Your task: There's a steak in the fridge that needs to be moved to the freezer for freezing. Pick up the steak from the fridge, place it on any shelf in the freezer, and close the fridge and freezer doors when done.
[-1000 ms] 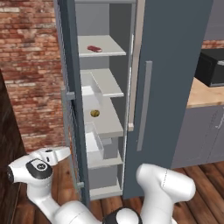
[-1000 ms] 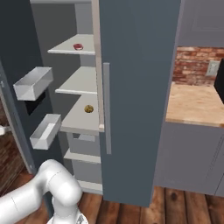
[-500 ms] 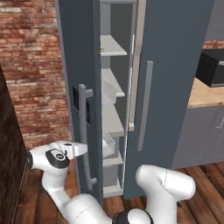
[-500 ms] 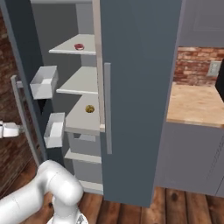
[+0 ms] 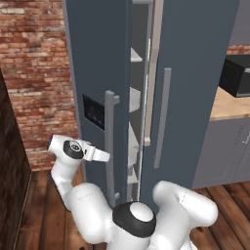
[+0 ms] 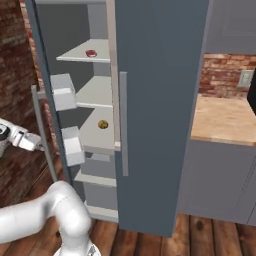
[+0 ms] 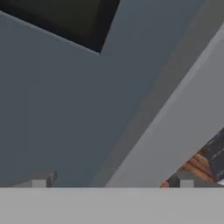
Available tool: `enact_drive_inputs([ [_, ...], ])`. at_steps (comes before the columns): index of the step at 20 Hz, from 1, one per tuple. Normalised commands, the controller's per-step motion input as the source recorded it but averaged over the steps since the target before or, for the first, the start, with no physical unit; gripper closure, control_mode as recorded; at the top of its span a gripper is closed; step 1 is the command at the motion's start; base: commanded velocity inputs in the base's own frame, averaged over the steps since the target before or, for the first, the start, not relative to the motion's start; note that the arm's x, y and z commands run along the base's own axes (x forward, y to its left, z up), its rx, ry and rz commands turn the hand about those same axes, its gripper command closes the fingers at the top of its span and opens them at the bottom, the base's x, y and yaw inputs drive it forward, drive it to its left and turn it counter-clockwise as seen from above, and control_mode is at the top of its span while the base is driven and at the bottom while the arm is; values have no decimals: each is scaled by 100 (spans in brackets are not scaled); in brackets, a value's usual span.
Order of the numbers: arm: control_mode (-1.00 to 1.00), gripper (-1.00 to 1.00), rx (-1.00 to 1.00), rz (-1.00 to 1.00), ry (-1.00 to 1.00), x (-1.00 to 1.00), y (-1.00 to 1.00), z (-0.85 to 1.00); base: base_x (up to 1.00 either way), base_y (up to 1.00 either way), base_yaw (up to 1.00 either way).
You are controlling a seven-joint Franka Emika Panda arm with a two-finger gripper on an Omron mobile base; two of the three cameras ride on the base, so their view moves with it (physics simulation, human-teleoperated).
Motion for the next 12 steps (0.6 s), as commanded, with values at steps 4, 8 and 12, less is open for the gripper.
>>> enact_drive_inputs([
  [4,-100,-100,15,-1,4,100,-100,-11,0,0,0],
  [8,-100,-100,17,3,-8,85,-100,-45,0,0,0],
  [12,-100,-100,21,27,-47,21,-100,-71,0,0,0],
])
